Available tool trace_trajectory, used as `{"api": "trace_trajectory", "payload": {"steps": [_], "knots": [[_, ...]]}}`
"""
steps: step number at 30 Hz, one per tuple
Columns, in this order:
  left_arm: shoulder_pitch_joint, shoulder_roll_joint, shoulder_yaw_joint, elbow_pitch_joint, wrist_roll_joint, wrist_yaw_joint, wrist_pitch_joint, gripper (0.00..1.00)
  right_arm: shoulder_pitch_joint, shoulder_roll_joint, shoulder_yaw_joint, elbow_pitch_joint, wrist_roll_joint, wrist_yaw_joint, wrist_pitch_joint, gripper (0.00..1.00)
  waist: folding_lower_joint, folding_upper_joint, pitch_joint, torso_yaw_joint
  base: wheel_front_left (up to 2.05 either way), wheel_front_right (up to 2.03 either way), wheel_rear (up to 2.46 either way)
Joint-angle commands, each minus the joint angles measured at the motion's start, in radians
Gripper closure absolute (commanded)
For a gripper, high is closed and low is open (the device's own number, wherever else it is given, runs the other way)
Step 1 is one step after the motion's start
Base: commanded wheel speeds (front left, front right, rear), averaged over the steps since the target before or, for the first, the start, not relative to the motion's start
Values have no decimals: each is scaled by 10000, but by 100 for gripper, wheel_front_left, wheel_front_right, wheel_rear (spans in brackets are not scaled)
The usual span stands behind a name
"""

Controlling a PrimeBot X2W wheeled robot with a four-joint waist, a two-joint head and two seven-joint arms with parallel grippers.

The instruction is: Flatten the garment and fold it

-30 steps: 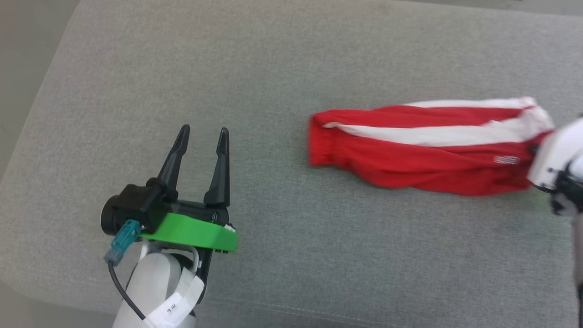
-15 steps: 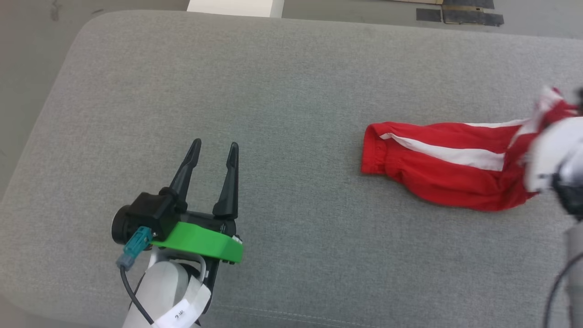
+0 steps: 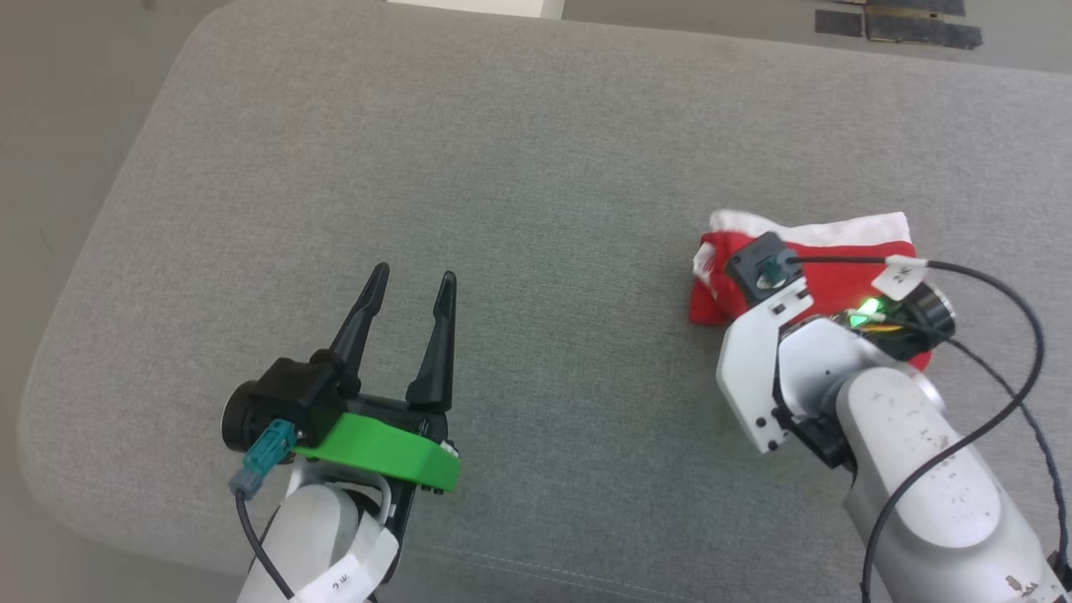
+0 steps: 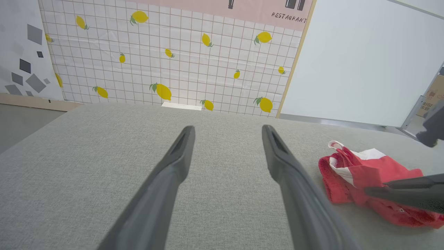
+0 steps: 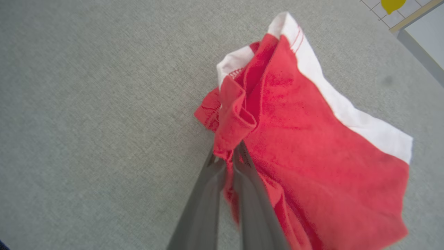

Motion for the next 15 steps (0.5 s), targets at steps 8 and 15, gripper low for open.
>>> {"api": "trace_trajectory", "payload": {"steps": [8,15], "knots": [[36,-22,180,57,-91,-5,-36,0,21,321,-368,164,915,-17,-1115,0,0,0,-167,-171,0,0,0],[335,-22,386,82,-91,65,-36,0,1290,717,-1824,-1484,1401,-17,-4329,0,0,0,-634,-769,0,0,0]]}}
